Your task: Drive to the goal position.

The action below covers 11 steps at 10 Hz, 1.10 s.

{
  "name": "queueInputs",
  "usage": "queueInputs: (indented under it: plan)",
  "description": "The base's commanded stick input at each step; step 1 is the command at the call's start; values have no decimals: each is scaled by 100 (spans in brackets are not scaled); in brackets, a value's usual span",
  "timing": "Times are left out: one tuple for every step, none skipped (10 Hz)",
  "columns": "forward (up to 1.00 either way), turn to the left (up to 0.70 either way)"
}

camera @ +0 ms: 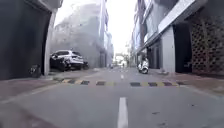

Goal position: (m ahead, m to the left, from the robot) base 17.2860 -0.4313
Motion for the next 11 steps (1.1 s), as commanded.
queueInputs:
  plan:
    - [100, 0]
    - [100, 0]
    - [100, 0]
    - [100, 0]
    - [100, 0]
    - [100, 0]
    - [100, 0]
    - [100, 0]
    - [100, 0]
    - [100, 0]
    - [100, -30]
